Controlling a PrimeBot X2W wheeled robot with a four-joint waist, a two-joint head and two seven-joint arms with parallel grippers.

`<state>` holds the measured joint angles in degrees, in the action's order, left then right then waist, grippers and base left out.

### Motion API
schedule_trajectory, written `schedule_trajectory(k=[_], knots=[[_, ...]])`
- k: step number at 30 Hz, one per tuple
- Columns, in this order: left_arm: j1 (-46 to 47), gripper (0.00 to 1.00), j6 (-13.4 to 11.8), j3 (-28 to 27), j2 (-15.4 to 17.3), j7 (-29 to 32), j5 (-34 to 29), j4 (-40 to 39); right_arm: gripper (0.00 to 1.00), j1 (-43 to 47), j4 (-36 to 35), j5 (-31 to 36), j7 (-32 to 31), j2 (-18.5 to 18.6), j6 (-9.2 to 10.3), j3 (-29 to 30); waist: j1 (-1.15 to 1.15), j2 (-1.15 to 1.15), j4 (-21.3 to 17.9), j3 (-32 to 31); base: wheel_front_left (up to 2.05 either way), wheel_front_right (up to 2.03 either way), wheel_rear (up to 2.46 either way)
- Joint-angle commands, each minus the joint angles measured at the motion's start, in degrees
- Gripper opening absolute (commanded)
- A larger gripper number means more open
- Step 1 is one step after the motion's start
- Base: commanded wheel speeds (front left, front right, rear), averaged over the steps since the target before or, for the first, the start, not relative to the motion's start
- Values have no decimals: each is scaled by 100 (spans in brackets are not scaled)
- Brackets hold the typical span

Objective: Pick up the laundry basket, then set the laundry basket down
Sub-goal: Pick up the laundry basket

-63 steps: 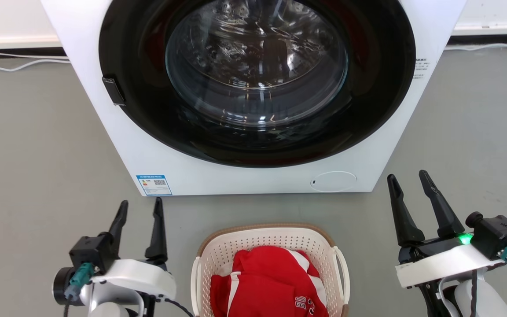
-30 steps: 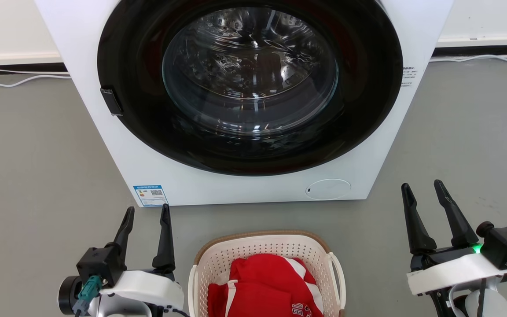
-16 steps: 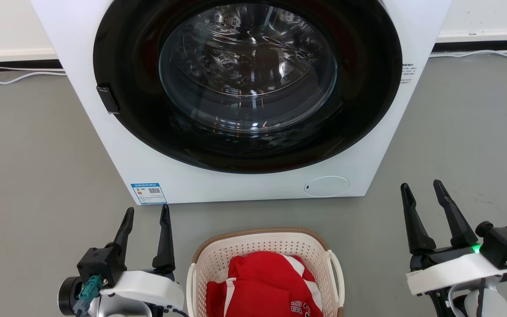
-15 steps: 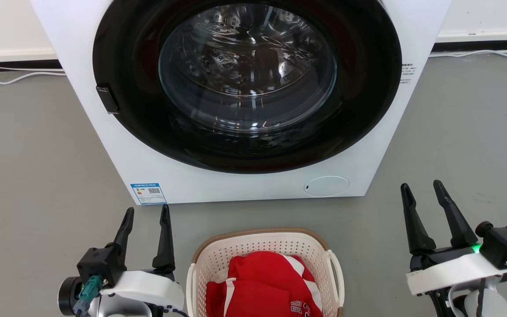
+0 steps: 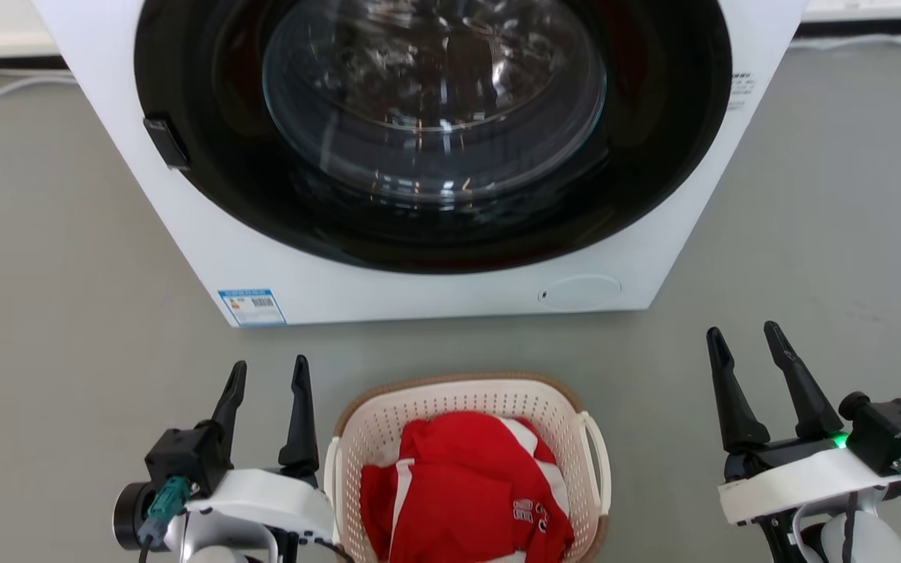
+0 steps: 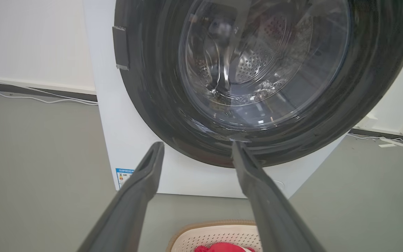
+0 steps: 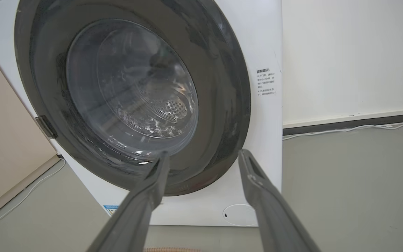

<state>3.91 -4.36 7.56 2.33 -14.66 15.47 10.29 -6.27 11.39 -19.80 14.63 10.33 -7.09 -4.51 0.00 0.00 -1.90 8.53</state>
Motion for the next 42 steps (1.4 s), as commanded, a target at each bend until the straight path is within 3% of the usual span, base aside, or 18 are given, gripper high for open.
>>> schedule_trajectory(k=[1, 16, 26, 42], knots=[[324, 100, -52, -144, 54, -34, 85, -18, 100, -274, -97, -84, 37, 95, -40, -169, 0, 0, -4, 236, 0, 0, 0], [1210, 100, 0, 40, 54, -34, 324, 996, 100, -907, 643, -458, 37, 335, -40, -542, 0, 0, 100, 1377, 0, 0, 0], [1829, 100, 109, 126, 54, -34, 435, 2166, 100, -1299, 1416, -795, 37, 413, -40, -897, 0, 0, 178, 2084, 0, 0, 0], [2817, 100, 150, 629, 54, -34, 1245, 3602, 100, -1982, 2654, -1247, 37, 573, -40, -1579, 0, 0, 334, 3091, 0, 0, 0]])
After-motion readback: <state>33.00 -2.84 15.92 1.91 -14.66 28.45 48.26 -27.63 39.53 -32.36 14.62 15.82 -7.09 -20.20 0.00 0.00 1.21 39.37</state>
